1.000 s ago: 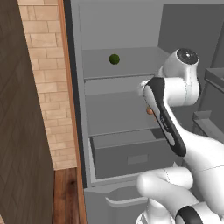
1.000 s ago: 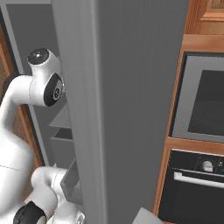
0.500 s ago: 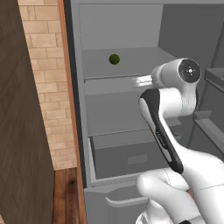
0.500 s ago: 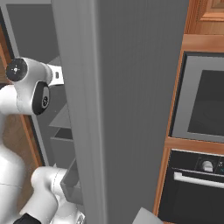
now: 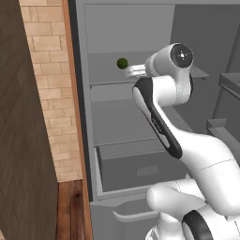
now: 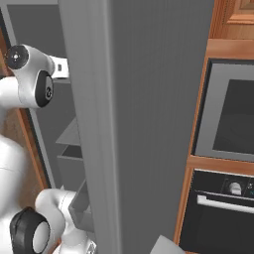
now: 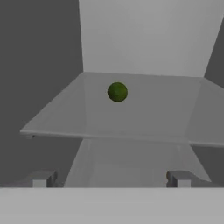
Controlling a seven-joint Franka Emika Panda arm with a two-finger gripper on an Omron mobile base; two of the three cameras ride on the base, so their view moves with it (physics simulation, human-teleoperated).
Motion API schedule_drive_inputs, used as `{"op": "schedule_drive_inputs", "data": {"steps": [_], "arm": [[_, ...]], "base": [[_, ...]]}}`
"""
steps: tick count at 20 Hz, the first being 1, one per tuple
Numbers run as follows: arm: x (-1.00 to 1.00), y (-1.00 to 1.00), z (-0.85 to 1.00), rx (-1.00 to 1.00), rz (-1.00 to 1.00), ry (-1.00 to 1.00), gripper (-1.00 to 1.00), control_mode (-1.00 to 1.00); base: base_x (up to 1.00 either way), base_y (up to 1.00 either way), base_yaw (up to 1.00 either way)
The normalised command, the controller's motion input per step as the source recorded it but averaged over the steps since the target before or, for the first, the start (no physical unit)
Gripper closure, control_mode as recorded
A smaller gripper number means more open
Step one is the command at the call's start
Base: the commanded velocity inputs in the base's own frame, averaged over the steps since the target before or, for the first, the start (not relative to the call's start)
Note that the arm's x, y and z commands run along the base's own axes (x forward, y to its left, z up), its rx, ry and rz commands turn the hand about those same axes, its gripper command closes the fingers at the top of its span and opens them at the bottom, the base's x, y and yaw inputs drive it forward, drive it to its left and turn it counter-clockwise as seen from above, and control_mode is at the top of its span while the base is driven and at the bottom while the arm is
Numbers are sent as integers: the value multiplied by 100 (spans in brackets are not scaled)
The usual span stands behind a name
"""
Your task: Place the mustard and mustard from the counter to the top shelf of the fridge. If the existing items in the fridge are on the top shelf, move them to other shelves.
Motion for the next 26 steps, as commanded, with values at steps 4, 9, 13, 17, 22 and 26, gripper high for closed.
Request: {"op": "schedule_drive_inputs", "data": {"steps": [4, 9, 13, 17, 22, 26], "arm": [[31, 0, -1, -2, 0, 4, -100, -100], [42, 0, -2, 0, -1, 14, -100, -100], [43, 0, -1, 0, -1, 11, -100, -100], [45, 0, -14, 0, 0, 3, -100, -100], [51, 0, -25, 0, -1, 0, -100, -100], [52, 0, -28, 2, -1, 0, -100, -100]], "base": [[0, 0, 0], [0, 0, 0], [0, 0, 0], [0, 0, 0], [0, 0, 0], [0, 0, 0]]}}
